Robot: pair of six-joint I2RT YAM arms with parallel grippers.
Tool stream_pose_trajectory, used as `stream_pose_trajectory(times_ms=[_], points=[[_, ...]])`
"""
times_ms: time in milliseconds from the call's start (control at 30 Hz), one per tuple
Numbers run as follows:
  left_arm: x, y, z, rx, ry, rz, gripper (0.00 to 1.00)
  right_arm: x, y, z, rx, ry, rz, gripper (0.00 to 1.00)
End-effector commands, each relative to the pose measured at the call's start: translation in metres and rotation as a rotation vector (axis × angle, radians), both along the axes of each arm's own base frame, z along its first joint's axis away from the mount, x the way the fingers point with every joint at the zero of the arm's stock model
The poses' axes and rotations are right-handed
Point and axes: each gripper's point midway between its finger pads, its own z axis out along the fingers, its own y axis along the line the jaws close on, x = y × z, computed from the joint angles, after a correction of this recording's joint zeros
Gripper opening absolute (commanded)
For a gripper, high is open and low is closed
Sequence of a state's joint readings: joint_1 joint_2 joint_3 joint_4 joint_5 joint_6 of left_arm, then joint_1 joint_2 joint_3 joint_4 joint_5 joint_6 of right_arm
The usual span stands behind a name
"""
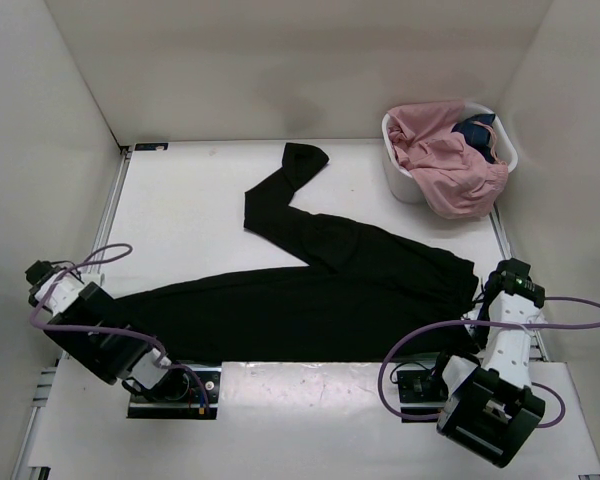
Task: Fold and stack the trousers
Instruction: Flatten the trousers out
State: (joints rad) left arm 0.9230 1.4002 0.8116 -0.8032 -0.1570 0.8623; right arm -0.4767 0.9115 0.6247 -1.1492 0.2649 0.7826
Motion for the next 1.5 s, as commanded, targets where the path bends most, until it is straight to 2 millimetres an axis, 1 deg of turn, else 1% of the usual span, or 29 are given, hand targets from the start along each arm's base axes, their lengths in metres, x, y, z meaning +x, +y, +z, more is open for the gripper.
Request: stream_pose_trajectory(times_ms=[0, 33, 133, 167, 233, 300, 333, 367, 400, 433, 467, 500, 600, 633, 700, 733, 767, 833, 900, 1000, 1033, 1167, 1233, 1267, 1300, 1367, 1400, 1433, 1467], points=[[-0.026, 0.012, 0.003, 0.045, 0.068, 0.022, 0.42, -0.001, -0.013, 0.004, -0.068, 0.009, -0.027, 0.00], [-0.034, 0.012, 0.005, 0.041, 0.094, 0.005, 0.50, -0.001, -0.013, 0.004, -0.068, 0.010, -0.027, 0.00], [-0.062, 0.011, 0.009, 0.009, 0.162, 0.011, 0.65, -0.001, -0.013, 0.004, -0.068, 0.010, -0.027, 0.01], [-0.076, 0.008, 0.010, -0.022, 0.202, -0.001, 0.65, -0.001, -0.013, 0.004, -0.064, 0.018, -0.026, 0.02], [-0.087, 0.006, 0.013, -0.037, 0.230, -0.012, 0.65, 0.000, -0.011, 0.003, -0.056, 0.014, -0.026, 0.02], [-0.085, 0.017, 0.027, -0.003, 0.220, -0.024, 0.65, 0.002, -0.012, 0.003, -0.060, 0.005, -0.026, 0.02], [-0.077, 0.024, 0.033, 0.015, 0.183, -0.027, 0.65, 0.002, -0.012, 0.003, -0.060, 0.005, -0.026, 0.02], [-0.057, 0.026, 0.037, 0.013, 0.090, -0.021, 0.65, 0.002, -0.011, 0.003, -0.051, 0.003, -0.016, 0.02], [-0.037, 0.041, 0.057, 0.051, 0.016, -0.025, 0.65, 0.002, -0.011, 0.001, -0.051, 0.003, -0.016, 0.02], [-0.026, 0.035, 0.065, 0.023, -0.021, -0.037, 0.64, 0.002, -0.011, 0.001, -0.051, 0.003, -0.016, 0.02], [-0.007, 0.029, 0.069, -0.016, -0.090, -0.044, 0.64, 0.003, -0.009, 0.001, -0.040, 0.000, -0.006, 0.02], [0.017, 0.031, 0.084, -0.003, -0.132, -0.085, 0.64, 0.003, -0.009, 0.001, -0.040, 0.000, -0.006, 0.02], [0.060, 0.013, 0.098, -0.012, -0.206, -0.145, 0.64, 0.006, -0.011, 0.005, -0.048, -0.014, 0.005, 0.02], [0.065, 0.006, 0.095, -0.021, -0.197, -0.162, 0.66, 0.006, -0.011, 0.005, -0.048, -0.014, 0.005, 0.02], [0.084, 0.007, 0.086, 0.037, -0.181, -0.198, 0.70, 0.011, -0.012, 0.007, -0.043, -0.027, 0.006, 0.02], [0.082, 0.005, 0.064, 0.024, -0.128, -0.205, 0.73, 0.011, -0.012, 0.007, -0.043, -0.027, 0.006, 0.02], [0.083, 0.008, 0.054, 0.039, -0.105, -0.201, 0.77, 0.011, -0.011, 0.006, -0.039, -0.019, 0.006, 0.02], [0.087, 0.015, 0.035, 0.049, -0.046, -0.209, 0.80, 0.013, -0.012, 0.008, -0.039, -0.019, 0.006, 0.04], [0.093, 0.020, 0.027, 0.041, -0.041, -0.201, 0.82, 0.020, -0.015, 0.014, -0.041, -0.040, 0.016, 0.15], [0.096, 0.021, 0.003, 0.004, 0.018, -0.209, 0.89, 0.031, -0.022, 0.027, -0.069, -0.082, 0.051, 0.32], [0.094, 0.020, -0.007, -0.011, 0.061, -0.216, 0.94, 0.036, -0.025, 0.031, -0.080, -0.100, 0.061, 0.33], [0.094, 0.017, -0.033, -0.015, 0.102, -0.233, 0.94, 0.045, -0.030, 0.042, -0.094, -0.117, 0.082, 0.35], [0.092, 0.016, -0.041, -0.024, 0.119, -0.211, 0.82, 0.050, -0.035, 0.044, -0.114, -0.123, 0.100, 0.36], [0.093, 0.011, -0.049, -0.051, 0.126, -0.223, 0.72, 0.056, -0.036, 0.049, -0.114, -0.149, 0.113, 0.38], [0.097, 0.011, -0.050, -0.058, 0.115, -0.215, 0.49, 0.062, -0.035, 0.049, -0.104, -0.178, 0.127, 0.39], [0.110, 0.003, -0.052, -0.068, 0.094, -0.229, 0.21, 0.074, -0.033, 0.053, -0.097, -0.215, 0.180, 0.41], [0.121, 0.005, -0.046, -0.056, 0.065, -0.230, 0.14, 0.081, -0.032, 0.054, -0.100, -0.242, 0.193, 0.41], [0.128, 0.003, -0.043, -0.061, 0.047, -0.232, 0.14, 0.086, -0.027, 0.053, -0.088, -0.247, 0.221, 0.41], [0.149, 0.002, -0.032, -0.045, -0.010, -0.241, 0.14, 0.087, -0.022, 0.047, -0.067, -0.241, 0.238, 0.41]])
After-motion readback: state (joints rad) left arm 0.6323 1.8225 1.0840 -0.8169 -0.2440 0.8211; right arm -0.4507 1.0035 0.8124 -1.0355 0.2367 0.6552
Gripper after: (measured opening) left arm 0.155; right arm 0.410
